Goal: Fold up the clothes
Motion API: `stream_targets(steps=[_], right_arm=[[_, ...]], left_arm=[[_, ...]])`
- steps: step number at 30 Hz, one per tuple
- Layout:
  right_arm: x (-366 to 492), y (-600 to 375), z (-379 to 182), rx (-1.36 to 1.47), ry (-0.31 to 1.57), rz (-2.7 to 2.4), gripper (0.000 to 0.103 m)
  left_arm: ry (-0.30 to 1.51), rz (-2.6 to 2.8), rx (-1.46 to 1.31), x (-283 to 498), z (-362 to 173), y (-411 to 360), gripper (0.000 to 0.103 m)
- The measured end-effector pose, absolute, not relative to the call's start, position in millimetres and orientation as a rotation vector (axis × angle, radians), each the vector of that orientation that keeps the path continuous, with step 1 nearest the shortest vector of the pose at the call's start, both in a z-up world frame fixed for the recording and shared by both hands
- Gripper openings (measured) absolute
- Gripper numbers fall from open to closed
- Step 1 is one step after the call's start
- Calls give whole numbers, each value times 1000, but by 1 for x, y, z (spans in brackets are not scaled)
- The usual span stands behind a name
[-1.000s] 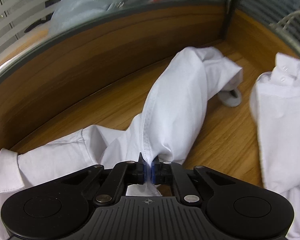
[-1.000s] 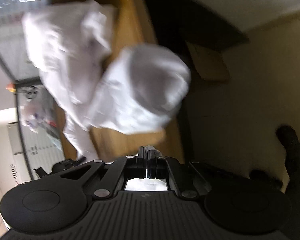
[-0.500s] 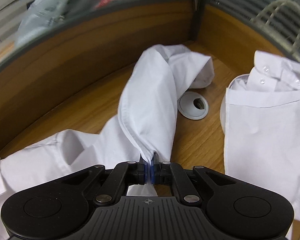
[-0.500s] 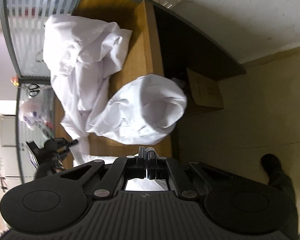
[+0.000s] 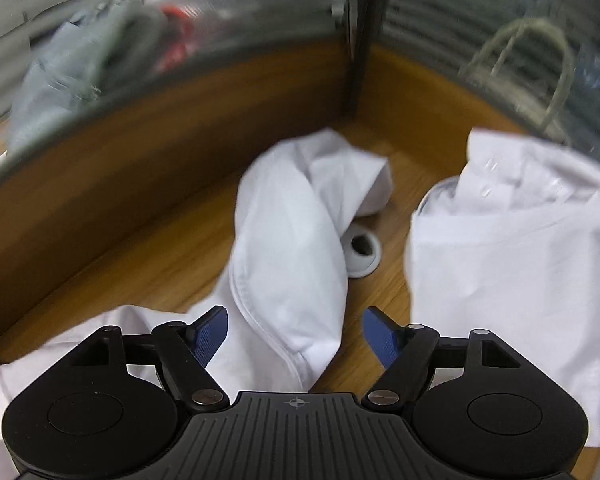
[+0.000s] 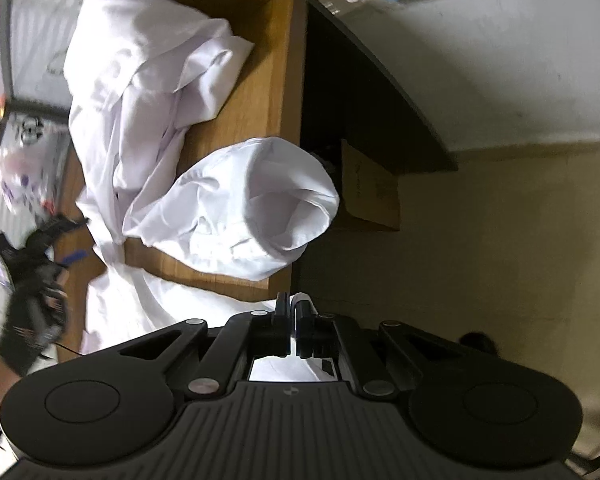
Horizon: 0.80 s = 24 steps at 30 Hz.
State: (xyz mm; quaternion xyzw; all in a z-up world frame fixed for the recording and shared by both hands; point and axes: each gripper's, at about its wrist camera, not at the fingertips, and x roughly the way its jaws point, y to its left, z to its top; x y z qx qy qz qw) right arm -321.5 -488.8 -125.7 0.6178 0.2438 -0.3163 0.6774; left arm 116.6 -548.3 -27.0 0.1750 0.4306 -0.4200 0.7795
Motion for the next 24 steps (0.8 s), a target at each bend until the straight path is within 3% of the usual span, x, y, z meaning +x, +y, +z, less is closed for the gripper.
stream_targets(steps=[2, 5, 6, 7, 15, 24], right_arm=[[-319, -487, -117, 1337, 588, -719, 4], [-317, -484, -98, 1218, 654, -741, 17], [-318, -484, -91, 1163, 672, -754, 34], [-318, -483, -84, 1108, 690, -766, 39], [-308, -497, -47, 773, 787, -609, 38], [-236, -489, -34, 553, 840, -319, 38]], left_arm=[[930, -911, 372, 118, -11, -532, 77], [914, -908, 374, 114, 8, -497, 77], [909, -904, 377, 111, 12, -484, 77], [906, -896, 384, 111, 17, -471, 77], [931, -802, 355, 89, 19, -333, 78], [993, -603, 268, 50, -6, -185, 78]])
